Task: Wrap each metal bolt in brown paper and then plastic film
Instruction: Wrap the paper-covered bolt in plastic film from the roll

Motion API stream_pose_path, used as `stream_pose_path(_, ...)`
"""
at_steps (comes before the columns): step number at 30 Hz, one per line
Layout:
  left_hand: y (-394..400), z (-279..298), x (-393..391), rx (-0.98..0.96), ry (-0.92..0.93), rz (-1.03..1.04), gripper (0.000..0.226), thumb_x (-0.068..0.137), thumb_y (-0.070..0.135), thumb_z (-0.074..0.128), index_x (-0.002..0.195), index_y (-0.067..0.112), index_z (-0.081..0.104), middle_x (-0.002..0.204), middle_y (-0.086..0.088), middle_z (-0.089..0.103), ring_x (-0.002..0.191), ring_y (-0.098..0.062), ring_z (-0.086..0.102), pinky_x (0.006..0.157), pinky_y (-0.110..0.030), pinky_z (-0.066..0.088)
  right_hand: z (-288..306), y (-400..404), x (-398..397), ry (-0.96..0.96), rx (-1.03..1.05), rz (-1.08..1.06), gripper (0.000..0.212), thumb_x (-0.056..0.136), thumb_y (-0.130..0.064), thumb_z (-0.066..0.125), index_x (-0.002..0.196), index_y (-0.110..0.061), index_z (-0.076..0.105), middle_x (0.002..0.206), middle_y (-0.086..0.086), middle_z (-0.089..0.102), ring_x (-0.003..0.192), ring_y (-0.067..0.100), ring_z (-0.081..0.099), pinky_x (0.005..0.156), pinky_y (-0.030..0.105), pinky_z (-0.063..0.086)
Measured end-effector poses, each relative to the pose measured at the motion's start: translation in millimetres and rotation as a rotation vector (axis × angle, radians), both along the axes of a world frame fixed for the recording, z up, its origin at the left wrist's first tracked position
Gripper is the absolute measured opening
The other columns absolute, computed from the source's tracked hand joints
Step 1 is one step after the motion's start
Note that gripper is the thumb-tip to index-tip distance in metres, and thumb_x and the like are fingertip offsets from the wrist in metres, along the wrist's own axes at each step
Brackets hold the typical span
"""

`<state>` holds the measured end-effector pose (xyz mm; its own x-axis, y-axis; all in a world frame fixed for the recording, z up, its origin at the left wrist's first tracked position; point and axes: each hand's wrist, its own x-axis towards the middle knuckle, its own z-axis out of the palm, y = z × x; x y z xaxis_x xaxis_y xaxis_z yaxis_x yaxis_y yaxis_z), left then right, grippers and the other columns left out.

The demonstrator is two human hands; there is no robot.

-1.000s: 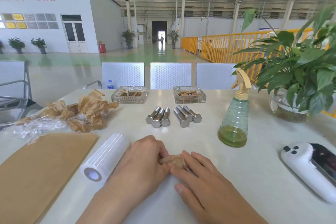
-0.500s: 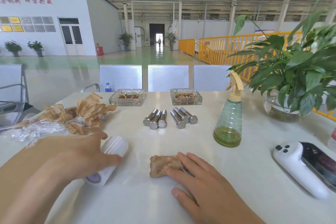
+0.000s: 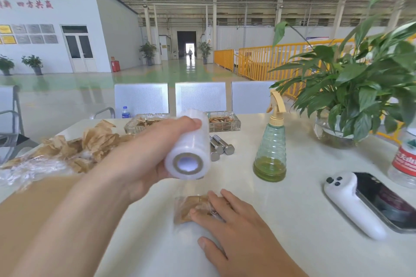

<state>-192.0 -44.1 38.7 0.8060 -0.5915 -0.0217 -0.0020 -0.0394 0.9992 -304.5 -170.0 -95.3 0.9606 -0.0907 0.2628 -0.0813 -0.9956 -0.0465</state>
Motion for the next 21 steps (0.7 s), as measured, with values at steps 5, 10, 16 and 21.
stream_pose_path(5,-63,-24,-1,0.302,-0.046,-0.156,0.044,0.081,0.048,0.075,0.114,0.021,0.062,0.098,-0.006,0.077,0.074,-0.026,0.074,0.069,-0.042,0.061,-3,6,1,-0.044,-0.012,0.021,0.046,0.070,-0.056,0.051,0.109,-0.047,0.074,0.119,-0.006,0.074,0.108,0.016,0.071,0.084,0.026,0.059)
stream_pose_path(10,-83,-47,3,0.362,0.044,-0.164,0.046,0.075,0.050,0.076,0.110,0.021,0.065,0.082,-0.007,0.073,0.068,-0.023,0.067,0.076,-0.043,0.059,-10,15,6,-0.242,0.017,-0.049,0.050,0.043,-0.049,0.075,0.092,-0.043,0.080,0.111,0.001,0.077,0.103,0.020,0.074,0.075,0.029,0.062)
stream_pose_path(16,-86,-46,15,0.390,0.069,-0.229,0.037,0.085,0.049,0.073,0.112,0.024,0.066,0.080,-0.002,0.074,0.071,-0.022,0.068,0.073,-0.037,0.060,-21,22,15,-0.433,0.090,-0.077,0.046,0.035,-0.028,0.083,0.081,-0.031,0.082,0.104,0.000,0.079,0.094,0.022,0.077,0.071,0.029,0.062)
stream_pose_path(21,-81,-40,16,0.395,0.132,-0.269,0.031,0.090,0.045,0.069,0.105,0.018,0.065,0.072,-0.005,0.071,0.065,-0.023,0.066,0.047,-0.026,0.051,-25,23,24,-0.478,0.149,-0.202,0.017,0.058,-0.020,0.074,0.072,-0.028,0.080,0.093,-0.005,0.079,0.081,0.017,0.075,0.062,0.020,0.057)
